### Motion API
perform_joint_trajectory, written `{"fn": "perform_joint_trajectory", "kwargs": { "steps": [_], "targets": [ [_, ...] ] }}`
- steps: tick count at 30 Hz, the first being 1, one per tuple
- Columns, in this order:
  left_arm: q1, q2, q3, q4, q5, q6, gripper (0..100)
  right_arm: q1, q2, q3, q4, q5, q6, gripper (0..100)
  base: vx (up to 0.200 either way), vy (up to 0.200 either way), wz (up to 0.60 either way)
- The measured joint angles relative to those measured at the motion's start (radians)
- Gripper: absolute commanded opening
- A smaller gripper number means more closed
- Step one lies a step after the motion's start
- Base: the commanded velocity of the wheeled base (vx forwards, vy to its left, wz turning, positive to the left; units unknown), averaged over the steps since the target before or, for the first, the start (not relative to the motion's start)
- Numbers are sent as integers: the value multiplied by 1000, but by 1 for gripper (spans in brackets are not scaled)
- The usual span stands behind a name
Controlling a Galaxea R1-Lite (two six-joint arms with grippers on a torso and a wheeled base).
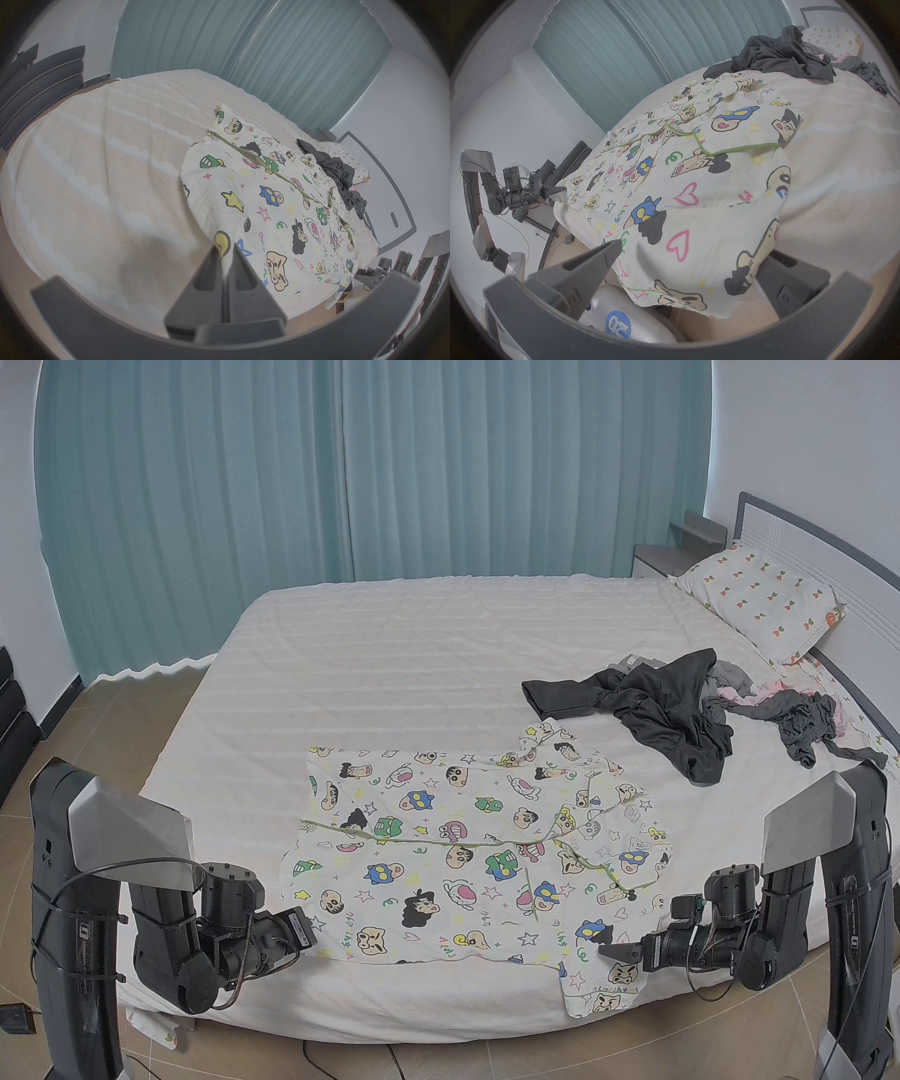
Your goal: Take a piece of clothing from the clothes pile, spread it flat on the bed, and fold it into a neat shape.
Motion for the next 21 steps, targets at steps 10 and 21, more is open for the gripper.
{"fn": "perform_joint_trajectory", "kwargs": {
  "steps": [10, 21],
  "targets": [
    [-3, 1, 0, 0, 0, 1, 0, -7, -9, 44, -11, 24, -61, 0, 0, 0, 0],
    [-3, 1, 10, 0, 0, 6, 0, -36, 13, 137, -172, 92, -70, 0, 0, 0, 0]
  ]
}}
